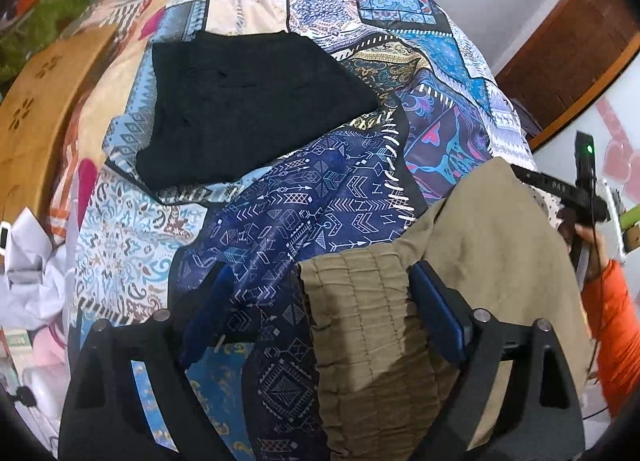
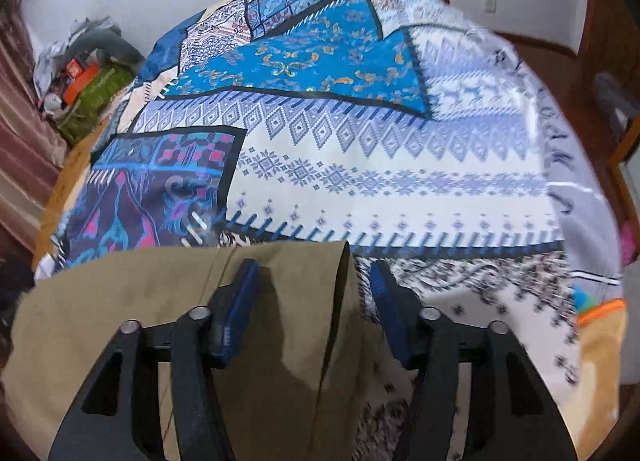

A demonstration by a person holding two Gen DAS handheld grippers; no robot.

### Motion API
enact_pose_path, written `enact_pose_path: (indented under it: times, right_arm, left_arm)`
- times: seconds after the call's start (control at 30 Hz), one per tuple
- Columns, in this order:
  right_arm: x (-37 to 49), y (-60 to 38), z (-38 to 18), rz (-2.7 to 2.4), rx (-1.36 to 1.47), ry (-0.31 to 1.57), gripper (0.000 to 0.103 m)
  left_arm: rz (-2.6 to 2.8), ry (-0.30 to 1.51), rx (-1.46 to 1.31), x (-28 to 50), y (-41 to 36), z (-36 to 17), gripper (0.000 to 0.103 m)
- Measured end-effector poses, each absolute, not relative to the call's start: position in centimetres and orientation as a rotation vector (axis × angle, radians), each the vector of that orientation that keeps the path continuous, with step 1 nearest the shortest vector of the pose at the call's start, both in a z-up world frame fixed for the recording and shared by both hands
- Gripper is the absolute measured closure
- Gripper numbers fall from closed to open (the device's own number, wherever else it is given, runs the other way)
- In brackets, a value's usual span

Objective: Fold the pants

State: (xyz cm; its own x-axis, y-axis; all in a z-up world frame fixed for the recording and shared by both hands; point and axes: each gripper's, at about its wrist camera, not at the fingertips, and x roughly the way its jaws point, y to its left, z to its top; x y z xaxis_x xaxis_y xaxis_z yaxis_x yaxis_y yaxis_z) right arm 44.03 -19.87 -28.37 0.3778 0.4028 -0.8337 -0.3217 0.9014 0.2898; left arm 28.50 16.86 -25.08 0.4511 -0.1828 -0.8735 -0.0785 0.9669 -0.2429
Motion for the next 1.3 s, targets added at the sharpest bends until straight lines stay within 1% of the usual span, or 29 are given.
enact_pose_path:
  times: [0.03, 0.07, 0.1, 0.13, 0.27, 0.37, 0.4, 0.47, 0.6, 0.67, 0.77, 0.83, 0.87, 0.93, 0.97, 1.03, 1.1, 1.17, 1.2, 1.3]
  right_arm:
    - [44.2, -19.7, -28.7, 0.473, 0.092, 1.111, 0.07]
    - [44.4, -19.5, -29.1, 0.465, 0.087, 1.128, 0.073]
    - [44.5, -19.3, -29.4, 0.455, 0.067, 1.139, 0.085]
    - [44.4, -19.1, -29.7, 0.449, 0.039, 1.147, 0.089]
    - [43.8, -18.5, -29.9, 0.413, -0.019, 1.118, 0.092]
    - [43.7, -17.9, -30.1, 0.366, -0.075, 1.106, 0.092]
    - [43.9, -17.7, -30.1, 0.342, -0.101, 1.105, 0.095]
    - [44.3, -17.8, -29.8, 0.332, -0.108, 1.115, 0.095]
    - [43.5, -18.4, -27.3, 0.344, -0.086, 1.1, 0.094]
    - [42.4, -18.8, -25.0, 0.366, -0.07, 1.051, 0.094]
    - [40.2, -18.4, -20.9, 0.419, -0.06, 0.977, 0.09]
    - [38.6, -17.6, -18.5, 0.469, -0.043, 0.93, 0.08]
    - [37.7, -17.1, -17.3, 0.495, -0.038, 0.908, 0.078]
    - [35.8, -15.8, -15.1, 0.55, -0.033, 0.865, 0.068]
    - [35.3, -15.1, -14.7, 0.569, -0.031, 0.856, 0.065]
    - [34.0, -13.4, -13.8, 0.618, -0.022, 0.843, 0.057]
    - [33.2, -11.9, -14.0, 0.667, -0.013, 0.854, 0.051]
    - [32.8, -10.1, -14.6, 0.699, -0.025, 0.877, 0.05]
    - [32.9, -9.2, -15.4, 0.71, -0.041, 0.894, 0.049]
    - [33.2, -6.9, -18.1, 0.728, -0.091, 0.973, 0.04]
  left_arm:
    - [-0.066, 1.097, -0.253, 28.5, 16.7, -25.1, 0.019]
    - [-0.063, 1.084, -0.242, 28.4, 16.6, -25.0, 0.022]
    - [-0.058, 1.074, -0.233, 28.4, 16.6, -25.0, 0.026]
    - [-0.043, 1.062, -0.211, 28.3, 16.4, -24.9, 0.028]
    - [0.029, 1.033, -0.146, 28.2, 16.2, -25.0, 0.028]
    - [0.075, 1.033, -0.116, 29.0, 16.4, -25.1, 0.028]
    - [0.081, 1.037, -0.107, 29.2, 16.5, -25.1, 0.029]
    - [0.086, 1.045, -0.08, 29.9, 16.5, -24.9, 0.029]
    - [0.068, 1.058, -0.078, 30.3, 16.5, -23.3, 0.029]
    - [0.075, 1.013, -0.085, 29.8, 16.4, -21.4, 0.029]
    - [0.054, 0.975, -0.134, 29.2, 16.3, -19.3, 0.029]
    - [0.037, 0.953, -0.17, 29.0, 16.1, -18.0, 0.028]
    - [0.029, 0.941, -0.173, 28.8, 15.9, -17.4, 0.028]
    - [0.02, 0.922, -0.155, 28.7, 15.0, -16.5, 0.027]
    - [0.013, 0.914, -0.142, 28.6, 14.5, -16.2, 0.026]
    - [-0.015, 0.915, -0.131, 28.9, 13.5, -15.9, 0.023]
    - [-0.04, 0.929, -0.121, 29.1, 12.6, -16.0, 0.022]
    - [-0.057, 0.954, -0.1, 29.8, 11.6, -16.7, 0.019]
    - [-0.057, 0.964, -0.091, 29.9, 11.3, -17.1, 0.018]
    - [-0.057, 1.026, -0.081, 30.9, 10.7, -19.2, 0.018]
